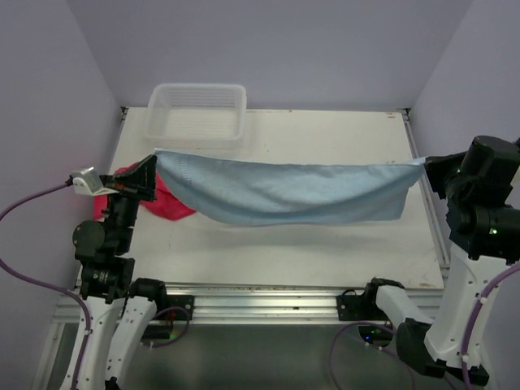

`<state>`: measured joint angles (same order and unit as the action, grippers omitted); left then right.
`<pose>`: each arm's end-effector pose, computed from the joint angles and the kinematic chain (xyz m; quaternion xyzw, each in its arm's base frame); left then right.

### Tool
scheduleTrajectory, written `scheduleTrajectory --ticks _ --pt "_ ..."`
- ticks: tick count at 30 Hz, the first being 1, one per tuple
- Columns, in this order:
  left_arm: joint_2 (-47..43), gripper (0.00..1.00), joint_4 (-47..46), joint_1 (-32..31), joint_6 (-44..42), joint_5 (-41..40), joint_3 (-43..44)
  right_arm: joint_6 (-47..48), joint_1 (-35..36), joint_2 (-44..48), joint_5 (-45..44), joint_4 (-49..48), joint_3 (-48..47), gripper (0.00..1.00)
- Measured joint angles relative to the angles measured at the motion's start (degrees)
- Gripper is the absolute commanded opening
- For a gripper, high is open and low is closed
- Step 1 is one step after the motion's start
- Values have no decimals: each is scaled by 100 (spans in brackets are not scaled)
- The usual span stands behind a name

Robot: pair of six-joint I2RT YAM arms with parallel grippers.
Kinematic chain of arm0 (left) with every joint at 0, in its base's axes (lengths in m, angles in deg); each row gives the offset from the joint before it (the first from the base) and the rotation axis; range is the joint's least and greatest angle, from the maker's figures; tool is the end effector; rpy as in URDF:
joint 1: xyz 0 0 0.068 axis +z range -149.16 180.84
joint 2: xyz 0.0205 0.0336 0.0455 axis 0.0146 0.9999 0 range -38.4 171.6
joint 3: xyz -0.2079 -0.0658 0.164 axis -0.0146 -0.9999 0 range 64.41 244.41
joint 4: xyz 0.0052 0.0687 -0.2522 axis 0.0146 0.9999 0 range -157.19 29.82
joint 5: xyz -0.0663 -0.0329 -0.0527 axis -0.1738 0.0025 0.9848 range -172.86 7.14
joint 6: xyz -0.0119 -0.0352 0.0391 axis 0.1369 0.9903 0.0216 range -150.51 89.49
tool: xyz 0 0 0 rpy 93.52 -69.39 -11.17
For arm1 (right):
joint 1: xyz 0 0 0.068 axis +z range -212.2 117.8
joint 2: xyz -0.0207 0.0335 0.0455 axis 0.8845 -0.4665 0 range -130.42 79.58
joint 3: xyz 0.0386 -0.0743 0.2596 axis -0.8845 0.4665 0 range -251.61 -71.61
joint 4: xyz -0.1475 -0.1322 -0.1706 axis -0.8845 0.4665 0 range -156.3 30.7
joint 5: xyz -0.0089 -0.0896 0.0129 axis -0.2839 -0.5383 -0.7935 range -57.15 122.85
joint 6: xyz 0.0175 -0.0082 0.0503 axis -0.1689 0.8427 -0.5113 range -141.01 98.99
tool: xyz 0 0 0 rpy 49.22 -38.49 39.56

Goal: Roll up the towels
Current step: Flatten the towel

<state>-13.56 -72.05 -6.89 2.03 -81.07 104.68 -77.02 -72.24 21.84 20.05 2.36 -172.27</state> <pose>0.1023 -0.0150 0.3854 -0.1103 0.5608 -0.2908 0.7673 0.1125 -0.0279 0.5003 0.5084 0.6732 0.1194 0.5235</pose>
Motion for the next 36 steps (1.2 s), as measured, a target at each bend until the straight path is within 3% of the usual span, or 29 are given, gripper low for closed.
scheduleTrajectory --ticks 8,15,24,31,36 --pt "-824 0 841 11 439 -533 -31 -256 -4 293 -308 518 -15 0" --pt "-426 0 844 11 645 -656 -382 -361 -4 9 -323 306 490 0" --pt "1681 0 -372 13 688 -483 -1128 -452 -4 -960 -326 -848 2094 0" --pt "3711 0 -1873 17 654 -192 -1106 -490 -4 -2103 -472 -1679 2170 0" --pt "4830 0 -2461 22 579 -48 -761 -505 -7 -2793 -651 -1993 2059 0"
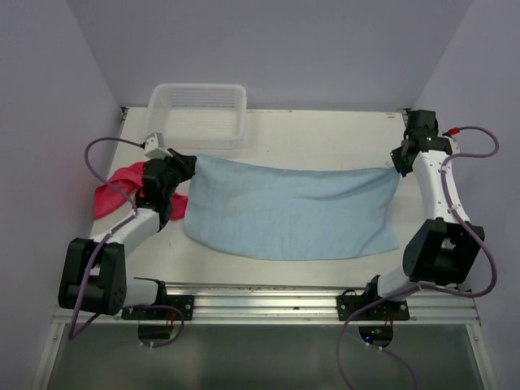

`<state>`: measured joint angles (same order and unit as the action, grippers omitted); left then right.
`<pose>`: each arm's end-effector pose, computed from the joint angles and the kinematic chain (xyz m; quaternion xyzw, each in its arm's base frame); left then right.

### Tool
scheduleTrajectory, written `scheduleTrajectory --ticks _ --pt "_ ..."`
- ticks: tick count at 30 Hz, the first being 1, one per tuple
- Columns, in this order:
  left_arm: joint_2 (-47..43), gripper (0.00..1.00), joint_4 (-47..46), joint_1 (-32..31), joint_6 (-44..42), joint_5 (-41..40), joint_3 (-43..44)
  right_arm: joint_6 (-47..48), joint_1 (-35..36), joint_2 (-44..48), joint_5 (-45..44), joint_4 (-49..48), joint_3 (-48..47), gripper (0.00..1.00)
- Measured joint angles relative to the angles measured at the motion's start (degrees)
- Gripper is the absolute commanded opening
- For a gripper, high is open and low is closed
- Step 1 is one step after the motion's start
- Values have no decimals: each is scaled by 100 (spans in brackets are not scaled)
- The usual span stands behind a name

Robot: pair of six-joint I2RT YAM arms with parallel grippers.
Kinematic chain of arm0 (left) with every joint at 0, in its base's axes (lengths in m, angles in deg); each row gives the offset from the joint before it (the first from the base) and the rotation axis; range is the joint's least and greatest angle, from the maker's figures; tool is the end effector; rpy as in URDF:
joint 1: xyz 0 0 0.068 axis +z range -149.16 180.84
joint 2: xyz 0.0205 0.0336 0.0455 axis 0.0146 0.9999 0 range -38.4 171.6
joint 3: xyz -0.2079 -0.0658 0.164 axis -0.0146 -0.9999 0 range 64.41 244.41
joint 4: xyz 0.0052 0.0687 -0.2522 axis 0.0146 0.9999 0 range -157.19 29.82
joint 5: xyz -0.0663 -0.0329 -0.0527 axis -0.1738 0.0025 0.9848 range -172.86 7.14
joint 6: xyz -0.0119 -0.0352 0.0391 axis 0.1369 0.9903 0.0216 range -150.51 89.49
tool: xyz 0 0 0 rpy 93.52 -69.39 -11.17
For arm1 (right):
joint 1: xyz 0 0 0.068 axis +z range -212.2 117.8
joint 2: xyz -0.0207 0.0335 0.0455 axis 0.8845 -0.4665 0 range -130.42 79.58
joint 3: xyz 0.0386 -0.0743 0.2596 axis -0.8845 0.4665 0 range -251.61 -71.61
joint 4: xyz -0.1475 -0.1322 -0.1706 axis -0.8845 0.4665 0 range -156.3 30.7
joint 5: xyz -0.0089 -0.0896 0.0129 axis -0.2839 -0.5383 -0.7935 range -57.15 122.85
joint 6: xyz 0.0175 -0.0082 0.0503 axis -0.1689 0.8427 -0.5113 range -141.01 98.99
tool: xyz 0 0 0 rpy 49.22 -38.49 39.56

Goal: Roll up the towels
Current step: Flatten the towel

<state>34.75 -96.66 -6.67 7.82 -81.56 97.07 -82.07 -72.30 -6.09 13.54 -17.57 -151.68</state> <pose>0.2739 -0.0369 0.2318 -0.1981 0.7458 -0.2557 0.5824 0.3056 -0.0664 0.3251 0.5879 0.7333 -0.0143 0.3413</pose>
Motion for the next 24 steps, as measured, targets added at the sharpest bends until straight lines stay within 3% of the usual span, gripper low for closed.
scheduleTrajectory --ticks 13,18,24 --pt "1421 0 -750 122 -42 496 1193 20 -337 -846 -63 -544 -350 0" --pt "1261 0 -970 140 -26 756 1051 96 -435 -846 68 -710 -367 0" --pt "-44 0 -1231 120 66 966 44 223 -455 -699 330 -863 -278 0"
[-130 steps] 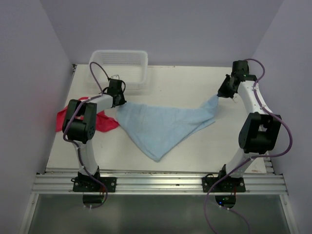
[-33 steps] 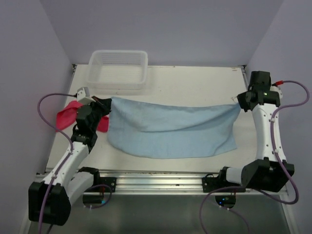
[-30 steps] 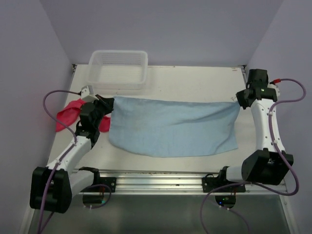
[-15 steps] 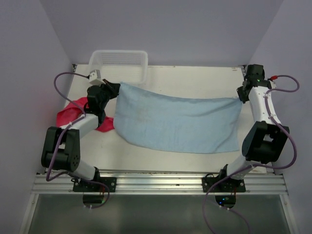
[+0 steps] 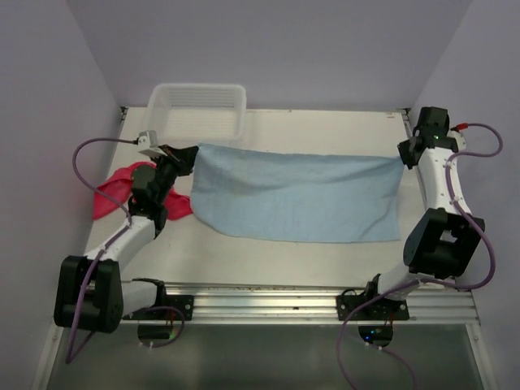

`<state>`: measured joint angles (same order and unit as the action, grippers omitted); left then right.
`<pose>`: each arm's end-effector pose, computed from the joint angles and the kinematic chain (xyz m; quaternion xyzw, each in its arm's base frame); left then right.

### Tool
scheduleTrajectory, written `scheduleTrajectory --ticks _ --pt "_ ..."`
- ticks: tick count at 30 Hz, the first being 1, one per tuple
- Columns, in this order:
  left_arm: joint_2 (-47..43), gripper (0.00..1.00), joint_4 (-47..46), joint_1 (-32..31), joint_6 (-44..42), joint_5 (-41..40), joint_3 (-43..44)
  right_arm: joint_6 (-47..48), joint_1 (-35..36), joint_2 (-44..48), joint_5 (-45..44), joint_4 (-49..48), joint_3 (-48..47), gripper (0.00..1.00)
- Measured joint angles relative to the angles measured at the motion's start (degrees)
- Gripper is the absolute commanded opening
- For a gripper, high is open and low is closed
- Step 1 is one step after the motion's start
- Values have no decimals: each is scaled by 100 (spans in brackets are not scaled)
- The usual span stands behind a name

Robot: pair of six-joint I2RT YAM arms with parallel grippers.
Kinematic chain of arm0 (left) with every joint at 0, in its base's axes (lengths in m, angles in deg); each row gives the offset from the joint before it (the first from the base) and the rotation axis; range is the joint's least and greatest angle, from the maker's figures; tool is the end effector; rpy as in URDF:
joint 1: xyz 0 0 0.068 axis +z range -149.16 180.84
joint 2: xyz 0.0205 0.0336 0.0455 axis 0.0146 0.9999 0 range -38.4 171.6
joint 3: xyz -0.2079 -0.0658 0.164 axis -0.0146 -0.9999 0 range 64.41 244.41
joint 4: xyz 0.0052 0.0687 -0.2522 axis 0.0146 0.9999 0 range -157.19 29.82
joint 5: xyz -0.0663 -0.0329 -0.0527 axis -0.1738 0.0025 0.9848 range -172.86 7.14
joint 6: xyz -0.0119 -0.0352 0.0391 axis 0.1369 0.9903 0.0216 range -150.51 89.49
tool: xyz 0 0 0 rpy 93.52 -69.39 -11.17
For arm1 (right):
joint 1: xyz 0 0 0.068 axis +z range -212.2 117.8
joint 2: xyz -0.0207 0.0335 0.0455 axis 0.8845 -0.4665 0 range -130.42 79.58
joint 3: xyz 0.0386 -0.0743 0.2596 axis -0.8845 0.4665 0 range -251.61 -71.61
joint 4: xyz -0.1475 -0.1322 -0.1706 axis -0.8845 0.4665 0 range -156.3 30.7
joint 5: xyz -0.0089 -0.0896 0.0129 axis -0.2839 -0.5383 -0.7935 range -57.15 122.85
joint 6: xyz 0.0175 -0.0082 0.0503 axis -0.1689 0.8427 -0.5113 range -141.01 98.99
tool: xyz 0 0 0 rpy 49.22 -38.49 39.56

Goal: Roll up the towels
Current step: Flatten the towel

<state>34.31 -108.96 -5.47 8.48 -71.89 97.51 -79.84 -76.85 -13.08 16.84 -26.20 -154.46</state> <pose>0.2750 -0.0373 0.2597 -0.1282 0.6819 -0.3373 0.6362 0.3396 -0.0990 0.3118 0.5948 0.7169 0.0064 0.3637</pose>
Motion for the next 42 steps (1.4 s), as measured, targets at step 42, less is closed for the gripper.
scheduleTrajectory --ticks 42 --pt "-994 0 623 -1878 -874 -2227 -435 398 -44 616 632 -476 601 0"
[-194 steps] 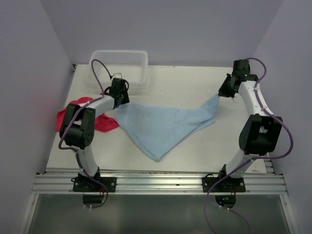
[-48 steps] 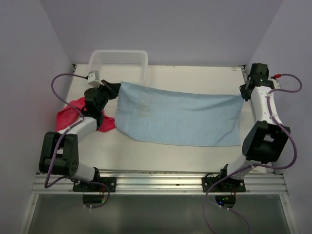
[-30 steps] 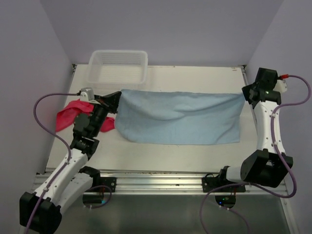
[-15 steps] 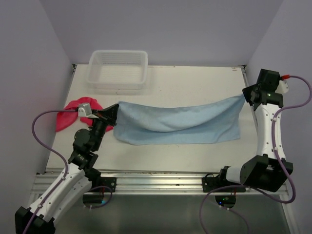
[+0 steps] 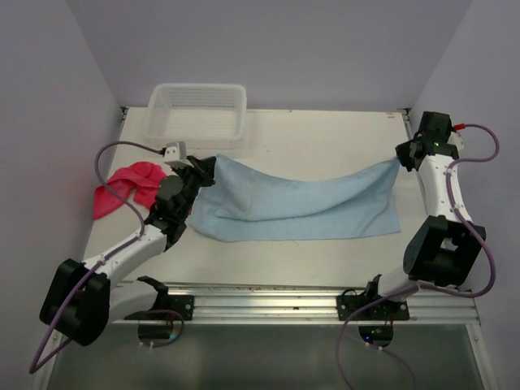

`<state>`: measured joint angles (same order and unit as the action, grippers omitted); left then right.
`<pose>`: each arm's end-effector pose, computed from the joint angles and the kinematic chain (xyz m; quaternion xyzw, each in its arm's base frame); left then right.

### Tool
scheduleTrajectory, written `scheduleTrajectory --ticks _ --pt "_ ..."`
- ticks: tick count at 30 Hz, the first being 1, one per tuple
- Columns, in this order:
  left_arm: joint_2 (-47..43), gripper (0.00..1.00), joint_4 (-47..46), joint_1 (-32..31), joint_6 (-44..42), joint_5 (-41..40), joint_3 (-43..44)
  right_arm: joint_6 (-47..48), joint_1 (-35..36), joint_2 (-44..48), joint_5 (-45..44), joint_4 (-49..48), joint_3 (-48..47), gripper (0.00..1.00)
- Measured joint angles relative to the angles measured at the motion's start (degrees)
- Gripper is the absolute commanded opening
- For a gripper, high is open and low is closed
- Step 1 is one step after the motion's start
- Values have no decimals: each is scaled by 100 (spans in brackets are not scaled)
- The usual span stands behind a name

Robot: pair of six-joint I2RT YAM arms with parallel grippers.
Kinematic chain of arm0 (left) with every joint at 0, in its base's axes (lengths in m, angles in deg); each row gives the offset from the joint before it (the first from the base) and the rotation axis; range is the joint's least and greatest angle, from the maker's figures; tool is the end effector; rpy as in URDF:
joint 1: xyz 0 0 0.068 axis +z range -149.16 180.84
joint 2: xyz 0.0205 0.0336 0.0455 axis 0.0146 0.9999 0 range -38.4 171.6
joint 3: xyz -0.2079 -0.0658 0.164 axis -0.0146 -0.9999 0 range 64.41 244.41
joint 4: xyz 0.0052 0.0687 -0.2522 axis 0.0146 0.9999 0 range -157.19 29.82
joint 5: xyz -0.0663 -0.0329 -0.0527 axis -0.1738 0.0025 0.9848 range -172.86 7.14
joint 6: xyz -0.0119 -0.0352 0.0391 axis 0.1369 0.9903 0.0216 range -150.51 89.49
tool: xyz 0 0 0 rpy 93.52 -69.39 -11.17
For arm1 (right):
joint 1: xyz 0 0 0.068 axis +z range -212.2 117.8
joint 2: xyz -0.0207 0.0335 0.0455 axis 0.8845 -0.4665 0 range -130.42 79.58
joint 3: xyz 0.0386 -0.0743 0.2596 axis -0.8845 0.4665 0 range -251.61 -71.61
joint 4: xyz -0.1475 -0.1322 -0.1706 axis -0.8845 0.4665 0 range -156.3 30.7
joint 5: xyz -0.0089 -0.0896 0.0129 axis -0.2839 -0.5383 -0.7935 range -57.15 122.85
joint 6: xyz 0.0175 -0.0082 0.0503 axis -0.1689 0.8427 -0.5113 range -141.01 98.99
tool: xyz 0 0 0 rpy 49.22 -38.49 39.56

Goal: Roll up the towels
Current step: Flatten the towel

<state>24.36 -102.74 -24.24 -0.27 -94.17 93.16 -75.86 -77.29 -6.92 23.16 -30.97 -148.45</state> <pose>0.2246 -0.0974 0.2639 -0.1018 0.6902 -0.2701 0.6635 0.3196 -0.0924 0.3179 0.5542 0.7358 0.0562 0.3852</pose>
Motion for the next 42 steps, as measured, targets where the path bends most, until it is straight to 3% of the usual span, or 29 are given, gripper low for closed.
scheduleTrajectory --ticks 15,28,42 --pt "1784 0 -861 1314 245 1121 621 2 0 -654 -26 -374 -315 0" --pt "2813 0 -1075 1694 623 2387 1412 164 -57 -774 -20 -535 -435 0" --pt "2837 0 -1416 1917 625 2981 957 306 -243 -911 382 -551 -35 0"
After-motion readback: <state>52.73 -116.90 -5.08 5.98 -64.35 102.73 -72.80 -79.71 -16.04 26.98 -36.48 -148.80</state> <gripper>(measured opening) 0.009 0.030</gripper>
